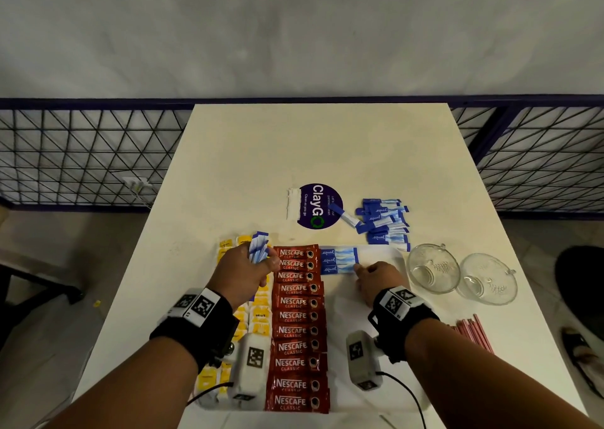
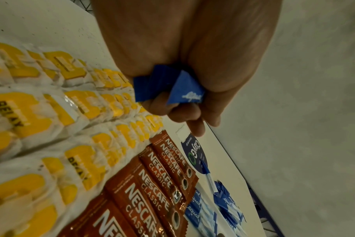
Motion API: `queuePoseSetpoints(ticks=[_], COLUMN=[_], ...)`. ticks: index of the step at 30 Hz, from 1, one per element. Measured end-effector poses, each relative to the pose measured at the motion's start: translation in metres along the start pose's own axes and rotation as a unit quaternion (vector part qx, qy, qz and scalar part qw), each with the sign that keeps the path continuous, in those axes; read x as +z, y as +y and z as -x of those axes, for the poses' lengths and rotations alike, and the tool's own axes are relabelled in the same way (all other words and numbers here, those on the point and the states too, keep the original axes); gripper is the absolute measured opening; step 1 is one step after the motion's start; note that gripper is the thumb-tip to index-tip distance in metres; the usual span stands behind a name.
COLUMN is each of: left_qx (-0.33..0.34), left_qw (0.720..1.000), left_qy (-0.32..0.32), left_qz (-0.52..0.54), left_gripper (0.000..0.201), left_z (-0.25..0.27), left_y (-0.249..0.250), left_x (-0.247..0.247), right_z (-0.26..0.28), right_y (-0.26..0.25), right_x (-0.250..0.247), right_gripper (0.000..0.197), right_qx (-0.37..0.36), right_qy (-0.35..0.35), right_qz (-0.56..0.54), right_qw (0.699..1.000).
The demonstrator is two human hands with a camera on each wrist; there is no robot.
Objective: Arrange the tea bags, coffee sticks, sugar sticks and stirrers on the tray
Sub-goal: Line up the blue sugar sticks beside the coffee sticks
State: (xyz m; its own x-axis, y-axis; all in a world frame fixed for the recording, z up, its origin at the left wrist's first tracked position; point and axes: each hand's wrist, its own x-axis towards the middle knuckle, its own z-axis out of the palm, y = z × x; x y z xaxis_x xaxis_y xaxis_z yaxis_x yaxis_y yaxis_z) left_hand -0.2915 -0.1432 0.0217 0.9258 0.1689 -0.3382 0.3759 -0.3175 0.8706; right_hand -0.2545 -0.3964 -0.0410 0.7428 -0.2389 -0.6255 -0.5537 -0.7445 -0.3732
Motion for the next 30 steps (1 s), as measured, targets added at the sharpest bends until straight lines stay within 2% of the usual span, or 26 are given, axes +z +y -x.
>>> queuePoseSetpoints(ticks=[3,6,7,9,11,13,16,18,22,26,30], left_qx=[-0.016,-0.035,-0.038,-0.032,-0.013,0.008,0.024,0.009,-0.033,-0.029,-0.009], left_qw=[0.998,0.993,0.991,0.989,0.987,0.984,0.976,0.973,0.971,0.973,0.979], left_qy=[-0.046,-0.101,-0.113,-0.137,-0.158,-0.177,-0.209,-0.219,-0.203,-0.182,-0.172], left_qz=[0.029,0.051,0.054,0.047,0.031,0.026,0.047,0.071,0.121,0.139,0.111], left_gripper=[0.007,0.014,0.015,0.017,0.012,0.011,0.013,0.01,0.016,0.006,0.003], left_z=[0.007,0.015,0.018,0.022,0.025,0.028,0.034,0.036,0.036,0.038,0.04], left_y=[0.005,0.013,0.015,0.02,0.027,0.033,0.036,0.032,0.014,0.005,0.009], left_x=[-0.002,-0.002,-0.004,-0.007,-0.01,-0.013,-0.022,-0.029,-0.042,-0.045,-0.037], right_z=[0.014,0.042,0.054,0.076,0.092,0.103,0.116,0.124,0.133,0.139,0.143], right_y=[-0.004,-0.022,-0.032,-0.052,-0.067,-0.075,-0.078,-0.077,-0.074,-0.065,-0.059], right_x=[-0.003,-0.007,-0.007,-0.007,-0.003,0.001,0.006,0.01,0.02,0.025,0.016], right_gripper=[0.052,0.049,0.047,0.037,0.03,0.031,0.025,0.024,0.023,0.018,0.012], right_qx=[0.0,-0.102,-0.149,-0.228,-0.272,-0.296,-0.288,-0.282,-0.245,-0.199,-0.183], right_qy=[0.024,0.051,0.035,-0.042,-0.11,-0.134,-0.136,-0.128,-0.072,-0.033,-0.057], right_qz=[-0.013,-0.041,-0.086,-0.177,-0.236,-0.272,-0.302,-0.304,-0.292,-0.337,-0.36], right_qw=[1.0,0.993,0.984,0.957,0.926,0.906,0.899,0.901,0.922,0.919,0.913])
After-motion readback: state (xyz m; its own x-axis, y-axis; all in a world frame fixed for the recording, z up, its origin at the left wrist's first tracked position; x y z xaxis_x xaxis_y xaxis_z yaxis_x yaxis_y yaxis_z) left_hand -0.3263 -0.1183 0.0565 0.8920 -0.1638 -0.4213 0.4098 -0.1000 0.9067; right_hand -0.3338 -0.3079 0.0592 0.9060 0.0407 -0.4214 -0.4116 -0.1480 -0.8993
